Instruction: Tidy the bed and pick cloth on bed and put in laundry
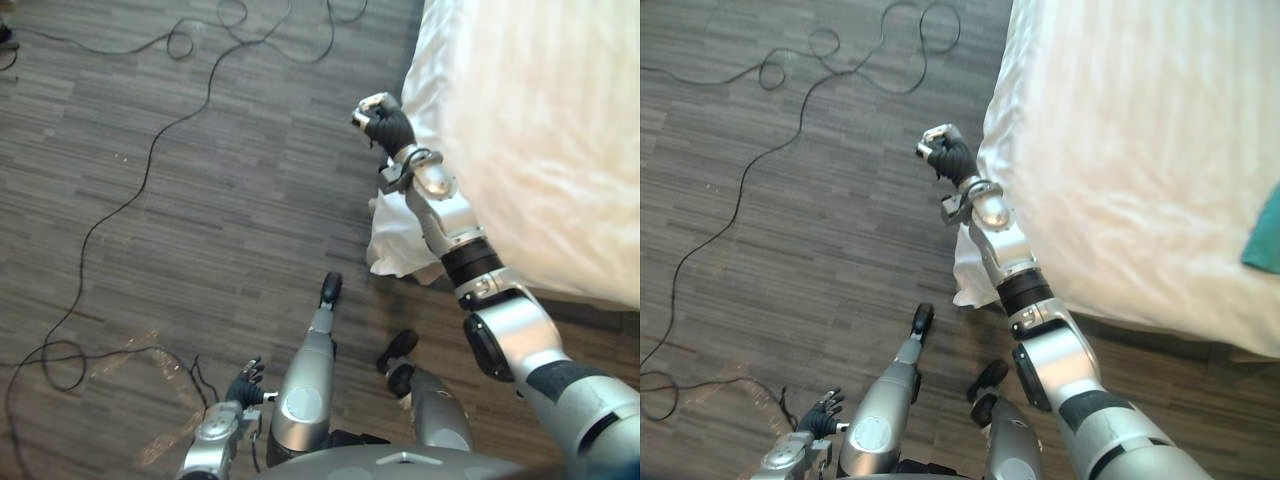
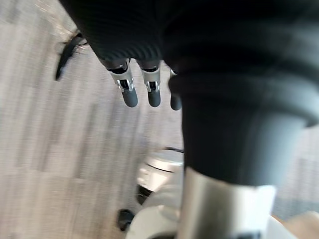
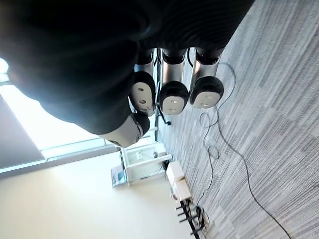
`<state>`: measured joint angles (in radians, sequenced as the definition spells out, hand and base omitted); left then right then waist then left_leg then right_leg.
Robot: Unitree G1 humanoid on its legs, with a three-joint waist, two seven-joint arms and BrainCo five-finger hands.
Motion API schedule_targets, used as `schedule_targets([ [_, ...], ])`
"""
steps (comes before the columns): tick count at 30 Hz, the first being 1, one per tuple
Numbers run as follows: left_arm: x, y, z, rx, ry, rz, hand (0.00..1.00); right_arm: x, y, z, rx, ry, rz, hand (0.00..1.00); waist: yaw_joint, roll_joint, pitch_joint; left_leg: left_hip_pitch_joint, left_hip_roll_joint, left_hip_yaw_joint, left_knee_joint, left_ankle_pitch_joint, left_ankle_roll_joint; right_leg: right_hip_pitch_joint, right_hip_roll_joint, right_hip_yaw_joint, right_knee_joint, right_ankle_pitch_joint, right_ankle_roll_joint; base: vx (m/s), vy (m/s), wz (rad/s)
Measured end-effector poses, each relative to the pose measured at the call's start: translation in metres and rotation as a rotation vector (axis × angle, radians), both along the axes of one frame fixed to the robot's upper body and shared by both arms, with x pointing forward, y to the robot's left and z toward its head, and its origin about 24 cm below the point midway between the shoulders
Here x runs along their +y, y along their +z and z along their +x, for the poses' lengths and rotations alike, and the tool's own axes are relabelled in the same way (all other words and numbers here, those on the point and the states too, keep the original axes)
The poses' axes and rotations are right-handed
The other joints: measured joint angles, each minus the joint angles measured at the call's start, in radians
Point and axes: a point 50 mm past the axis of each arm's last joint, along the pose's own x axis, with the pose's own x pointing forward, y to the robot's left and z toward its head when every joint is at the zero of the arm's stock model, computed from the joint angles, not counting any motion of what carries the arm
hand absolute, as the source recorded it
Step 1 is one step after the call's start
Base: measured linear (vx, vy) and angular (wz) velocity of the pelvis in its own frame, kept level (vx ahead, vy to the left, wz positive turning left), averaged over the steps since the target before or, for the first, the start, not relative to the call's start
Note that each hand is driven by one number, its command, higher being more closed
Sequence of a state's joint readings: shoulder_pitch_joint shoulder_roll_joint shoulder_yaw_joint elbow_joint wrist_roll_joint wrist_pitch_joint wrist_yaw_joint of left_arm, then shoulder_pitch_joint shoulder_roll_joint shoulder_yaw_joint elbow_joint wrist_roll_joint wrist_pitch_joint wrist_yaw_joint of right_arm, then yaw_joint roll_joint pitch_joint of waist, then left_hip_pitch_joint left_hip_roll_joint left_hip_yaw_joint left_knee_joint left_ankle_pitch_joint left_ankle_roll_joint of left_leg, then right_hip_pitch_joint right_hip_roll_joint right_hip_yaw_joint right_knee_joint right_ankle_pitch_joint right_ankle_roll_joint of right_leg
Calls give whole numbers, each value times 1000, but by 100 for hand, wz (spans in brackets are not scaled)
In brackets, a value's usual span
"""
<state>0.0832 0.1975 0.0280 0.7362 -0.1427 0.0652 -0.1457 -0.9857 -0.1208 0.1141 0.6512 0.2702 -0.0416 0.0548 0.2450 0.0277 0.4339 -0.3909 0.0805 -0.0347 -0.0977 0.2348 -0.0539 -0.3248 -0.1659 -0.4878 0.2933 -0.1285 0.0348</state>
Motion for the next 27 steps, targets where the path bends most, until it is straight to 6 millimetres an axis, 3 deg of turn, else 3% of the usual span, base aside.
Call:
schedule_targets([
  [2,8,2,12,16,51,30,0,-24,-9,7,58,-89,-3,100,-1,21,8,-38,-10,5,0,15,-4,-76,-30,18,88,-36,-3,-53,-72,1],
  [3,16,6,31,16,160,75,0,-31,-10,8,66,-113,-5,100,-3,20,10,-66,-12,14,0,27,-9,-130,-45,31,141,-57,-8,-66,-88,0],
  [5,17,19,61,-36,202,90,0,-38,-5,9,54,-132,-1,100,-9,21,15,-99,-12,17,0,40,-13,-184,-50,39,183,-72,-18,-69,-82,-1],
  [7,-10,64,130,-232,198,15,0,-25,18,4,-35,-89,17,100,-22,27,40,-149,-12,29,0,56,-17,-273,-70,61,254,-95,-28,-120,-89,-3],
  [9,-40,102,169,-381,172,-92,0,-10,36,0,-92,-43,30,100,-57,27,42,-193,-8,76,0,69,-16,-341,-86,71,300,-107,-38,-93,-47,2],
  [11,-63,122,185,-438,149,-173,0,2,44,-5,-118,1,45,100,-76,25,43,-217,-7,107,0,78,-12,-385,-92,89,322,-110,-41,-63,-33,-7],
  [14,-78,136,195,-440,142,-253,0,18,57,-14,-151,78,107,100,-101,18,48,-250,-4,145,3,81,-9,-437,-94,113,336,-109,-42,-25,-25,-15],
  [19,-71,140,199,-416,199,-300,0,34,60,-21,-142,190,199,100,-135,-9,70,-294,8,172,83,43,4,-441,-85,119,311,-99,-41,17,-15,-6],
  [22,-66,139,198,-410,240,-308,0,45,50,-22,-113,256,240,100,-150,-21,76,-295,14,195,112,22,15,-430,-79,132,287,-83,-39,36,-13,-19],
  [27,-58,137,197,-415,296,-321,0,55,13,-22,-29,322,258,100,-184,-31,82,-276,22,234,181,-34,30,-369,-71,150,236,-56,-24,54,7,-18],
])
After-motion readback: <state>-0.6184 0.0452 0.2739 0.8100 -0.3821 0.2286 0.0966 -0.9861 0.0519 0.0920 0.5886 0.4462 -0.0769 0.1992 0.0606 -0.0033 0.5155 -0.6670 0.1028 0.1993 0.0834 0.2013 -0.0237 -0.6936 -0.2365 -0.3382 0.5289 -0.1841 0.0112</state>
